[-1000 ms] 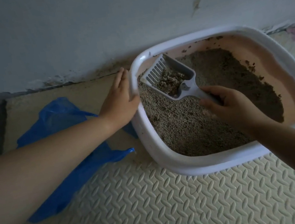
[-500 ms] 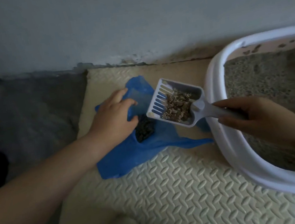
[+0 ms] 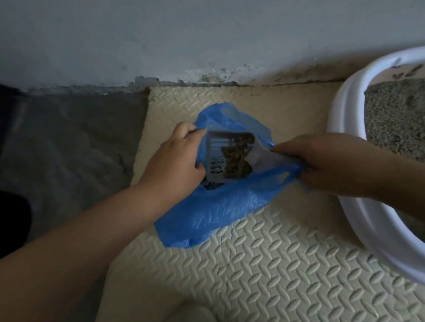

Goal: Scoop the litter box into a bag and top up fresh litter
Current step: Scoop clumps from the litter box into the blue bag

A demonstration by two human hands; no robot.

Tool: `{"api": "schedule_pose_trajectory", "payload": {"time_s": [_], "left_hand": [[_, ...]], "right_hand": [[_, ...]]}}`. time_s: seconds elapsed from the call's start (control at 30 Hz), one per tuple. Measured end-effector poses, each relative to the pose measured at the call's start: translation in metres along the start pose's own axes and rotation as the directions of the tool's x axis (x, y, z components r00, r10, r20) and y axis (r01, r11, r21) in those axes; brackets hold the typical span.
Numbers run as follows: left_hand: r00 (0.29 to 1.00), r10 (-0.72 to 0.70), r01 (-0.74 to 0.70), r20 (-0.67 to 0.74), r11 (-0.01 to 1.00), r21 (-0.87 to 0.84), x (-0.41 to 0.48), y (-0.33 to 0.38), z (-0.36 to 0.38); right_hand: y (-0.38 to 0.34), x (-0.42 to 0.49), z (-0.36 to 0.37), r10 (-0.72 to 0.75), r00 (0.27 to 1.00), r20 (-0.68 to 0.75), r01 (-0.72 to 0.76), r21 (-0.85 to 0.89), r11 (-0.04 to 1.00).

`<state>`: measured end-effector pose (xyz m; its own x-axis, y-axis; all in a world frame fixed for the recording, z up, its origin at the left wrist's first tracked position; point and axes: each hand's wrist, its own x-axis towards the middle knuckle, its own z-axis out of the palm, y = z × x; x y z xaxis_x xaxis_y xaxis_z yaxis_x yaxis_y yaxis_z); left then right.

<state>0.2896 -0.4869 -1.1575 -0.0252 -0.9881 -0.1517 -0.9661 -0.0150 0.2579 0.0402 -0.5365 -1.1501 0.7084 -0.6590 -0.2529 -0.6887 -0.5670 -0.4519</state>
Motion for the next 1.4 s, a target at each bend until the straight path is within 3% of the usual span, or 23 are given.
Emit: {"api": "schedule_pose_trajectory", "payload": {"time_s": [0.27, 0.4, 0.7, 0.8, 0.9, 1.03, 1.2, 1.4], "left_hand": [[0.999, -0.014, 0.012, -0.038, 0.999, -0.046, -0.007, -0.005, -0.001], [0.999, -0.018, 0.016, -0.048, 0.998, -0.053, -0.009, -0.006, -0.001], [0.999, -0.013, 0.011, -0.033, 0.998, -0.057, -0.009, -0.002, -0.001], [0.999, -0.021, 0.019, -0.037, 0.998, -0.053, -0.009, -0.003, -0.002], [0.999, -0.021, 0.019, -0.039, 0.998, -0.053, -0.009, -0.003, -0.003], [0.998, -0.025, 0.022, -0.054, 0.999, -0.048, -0.007, 0.000, -0.004], [0.998, -0.023, 0.017, -0.060, 0.995, -0.095, -0.001, 0.008, -0.004], [0.996, 0.054, -0.062, -0.069, 0.992, -0.114, 0.007, 0.035, 0.003]], "right_hand": [[-0.001, 0.011, 0.016, -0.099, 0.976, -0.193, 0.002, -0.448, 0.894], [0.013, 0.011, 0.022, -0.170, 0.945, -0.281, 0.037, -0.422, 0.906], [0.009, 0.009, 0.027, -0.128, 0.969, -0.212, 0.044, -0.362, 0.931], [0.006, 0.008, 0.022, -0.055, 0.988, -0.147, 0.022, -0.220, 0.975], [0.009, 0.004, 0.014, -0.006, 0.994, -0.107, 0.013, 0.070, 0.997], [0.016, -0.008, 0.001, 0.079, 0.997, -0.004, -0.066, 0.517, 0.854], [0.034, -0.034, -0.009, 0.138, 0.989, 0.050, -0.135, 0.670, 0.730], [0.057, -0.063, -0.022, 0.263, 0.965, -0.012, -0.159, 0.771, 0.617]]}}
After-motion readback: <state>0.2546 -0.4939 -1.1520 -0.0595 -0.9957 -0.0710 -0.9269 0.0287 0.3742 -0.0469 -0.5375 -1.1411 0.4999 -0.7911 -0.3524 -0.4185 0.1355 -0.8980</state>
